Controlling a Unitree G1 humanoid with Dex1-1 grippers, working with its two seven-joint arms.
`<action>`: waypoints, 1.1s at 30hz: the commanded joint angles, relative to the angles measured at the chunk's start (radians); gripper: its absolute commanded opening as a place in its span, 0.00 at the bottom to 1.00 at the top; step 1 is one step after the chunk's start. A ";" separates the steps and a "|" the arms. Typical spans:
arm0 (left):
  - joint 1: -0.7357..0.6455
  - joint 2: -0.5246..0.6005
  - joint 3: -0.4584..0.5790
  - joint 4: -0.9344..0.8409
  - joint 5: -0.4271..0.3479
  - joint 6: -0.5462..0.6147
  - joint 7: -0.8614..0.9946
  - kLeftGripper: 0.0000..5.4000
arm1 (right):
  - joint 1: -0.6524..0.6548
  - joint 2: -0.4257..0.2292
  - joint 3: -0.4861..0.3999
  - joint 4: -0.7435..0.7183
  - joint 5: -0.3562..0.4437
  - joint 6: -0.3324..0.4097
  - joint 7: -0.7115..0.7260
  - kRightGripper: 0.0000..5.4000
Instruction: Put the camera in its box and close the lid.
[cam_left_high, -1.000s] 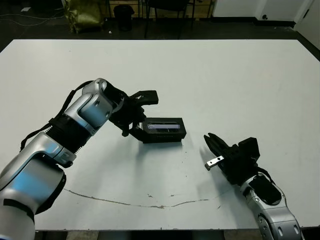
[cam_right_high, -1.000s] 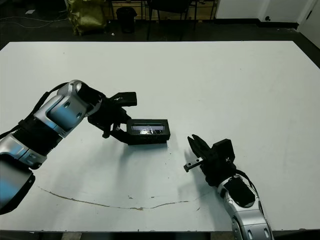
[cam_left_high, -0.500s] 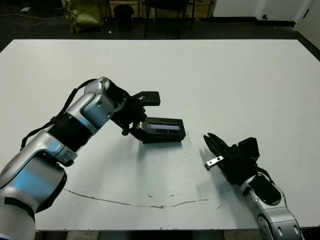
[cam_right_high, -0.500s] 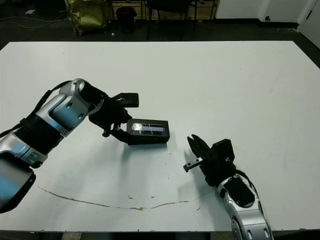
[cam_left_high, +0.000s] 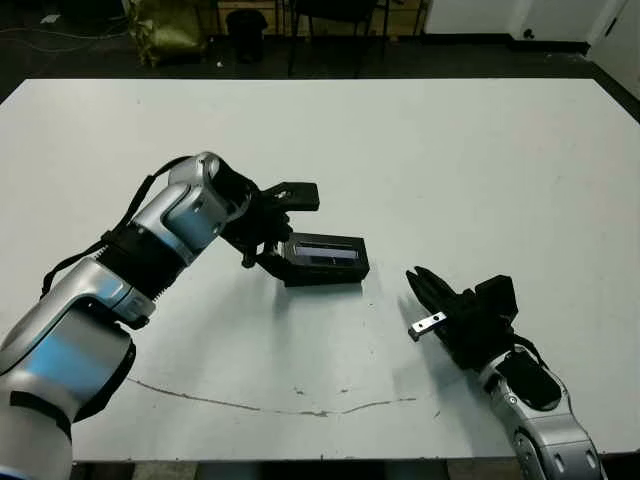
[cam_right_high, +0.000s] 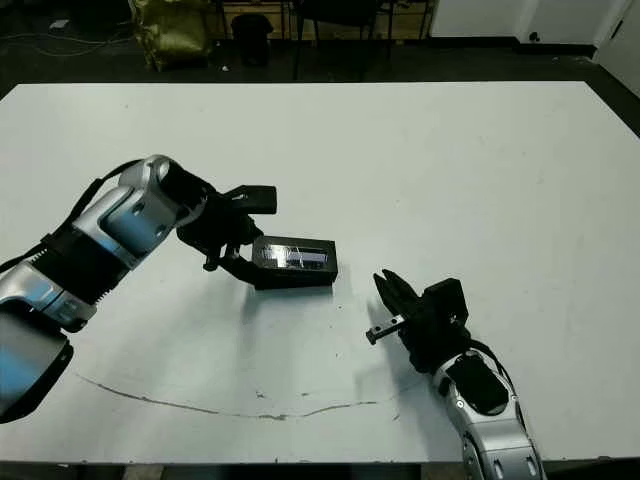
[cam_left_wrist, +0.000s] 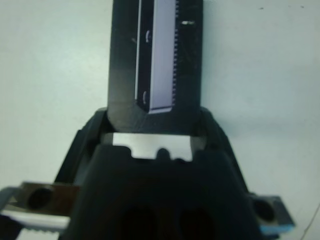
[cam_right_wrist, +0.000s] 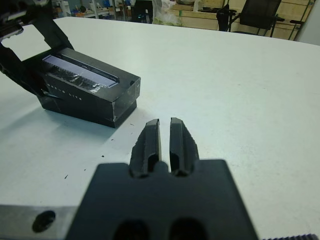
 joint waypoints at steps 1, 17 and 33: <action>-0.022 0.014 -0.011 0.052 0.037 0.008 0.001 0.45 | 0.013 -0.004 -0.001 0.005 -0.003 0.014 -0.009 0.00; 0.004 0.021 -0.033 0.053 0.051 0.009 -0.017 0.44 | 0.019 -0.006 -0.002 0.003 0.001 0.012 -0.004 0.00; 0.059 0.020 -0.051 0.020 0.080 -0.014 0.001 0.44 | 0.026 -0.005 0.000 -0.004 -0.003 0.011 -0.009 0.00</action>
